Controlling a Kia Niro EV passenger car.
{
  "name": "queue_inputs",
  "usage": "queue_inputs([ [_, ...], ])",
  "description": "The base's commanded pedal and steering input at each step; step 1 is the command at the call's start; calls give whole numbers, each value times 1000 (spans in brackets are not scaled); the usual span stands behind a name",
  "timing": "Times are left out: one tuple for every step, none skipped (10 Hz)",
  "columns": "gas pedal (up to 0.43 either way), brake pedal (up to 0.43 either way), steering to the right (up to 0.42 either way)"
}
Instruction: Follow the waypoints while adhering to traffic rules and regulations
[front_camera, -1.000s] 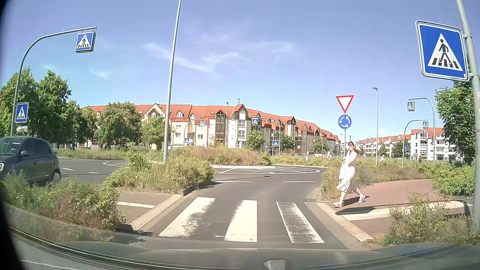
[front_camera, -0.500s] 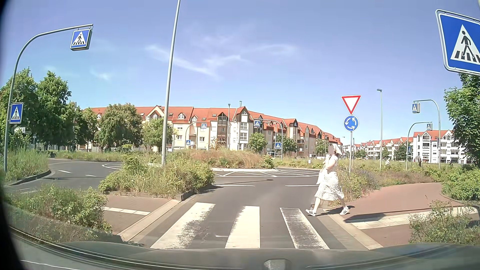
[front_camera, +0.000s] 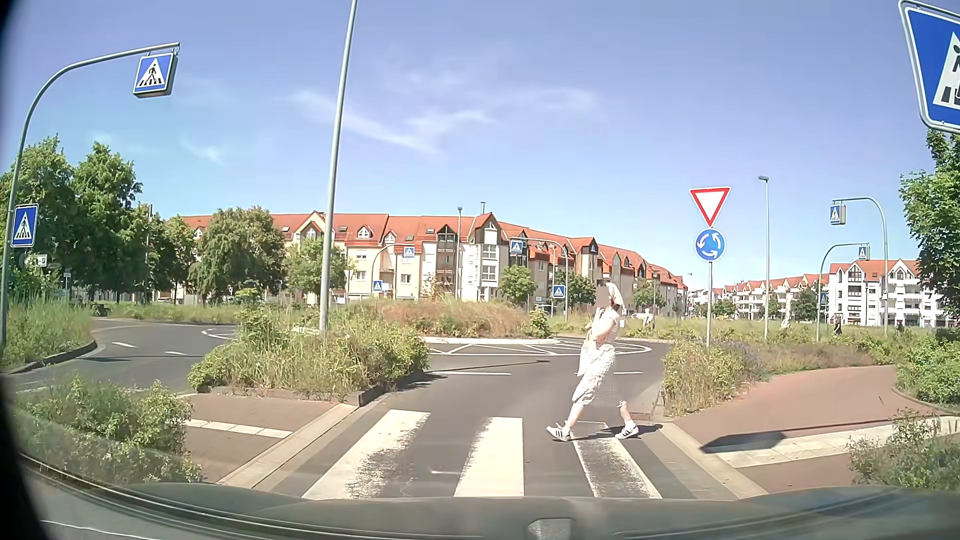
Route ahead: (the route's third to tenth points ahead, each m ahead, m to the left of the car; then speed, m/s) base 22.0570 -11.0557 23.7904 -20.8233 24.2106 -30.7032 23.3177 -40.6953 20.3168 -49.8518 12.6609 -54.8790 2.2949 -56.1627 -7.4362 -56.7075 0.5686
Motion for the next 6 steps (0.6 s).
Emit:
queue_inputs([
  [0,104,-42],
  [0,98,-42],
  [0,79,-42],
  [0,61,-42],
  [0,37,-43],
  [0,30,-43],
])
